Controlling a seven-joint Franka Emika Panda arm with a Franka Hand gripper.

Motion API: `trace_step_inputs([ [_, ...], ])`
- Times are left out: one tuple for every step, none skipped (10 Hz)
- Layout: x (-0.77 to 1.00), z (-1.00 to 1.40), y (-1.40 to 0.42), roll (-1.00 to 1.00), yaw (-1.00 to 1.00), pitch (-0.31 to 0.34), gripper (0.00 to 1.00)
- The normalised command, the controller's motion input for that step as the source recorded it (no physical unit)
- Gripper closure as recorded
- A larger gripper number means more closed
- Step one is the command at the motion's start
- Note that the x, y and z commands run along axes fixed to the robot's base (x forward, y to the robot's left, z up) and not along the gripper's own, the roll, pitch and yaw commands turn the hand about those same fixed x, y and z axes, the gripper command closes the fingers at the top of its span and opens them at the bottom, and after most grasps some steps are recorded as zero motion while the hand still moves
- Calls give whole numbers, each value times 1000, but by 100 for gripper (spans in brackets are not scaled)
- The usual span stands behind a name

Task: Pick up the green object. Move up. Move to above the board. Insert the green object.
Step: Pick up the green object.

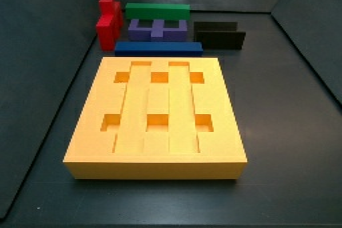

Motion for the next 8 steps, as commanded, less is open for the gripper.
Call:
trace_step_inputs([
  [17,0,0,0,0,0,0],
  [0,0,23,-13,0,0,0],
  [0,-100,0,-46,0,0,0],
  [0,-80,0,-86,-366,0,0],
  [0,-134,0,-41,-1000,74,0],
  [0,-126,0,-1,-1000,69,0],
  [0,-129,0,-1,-1000,69,0],
  [0,-157,0,-7,-989,83,0],
])
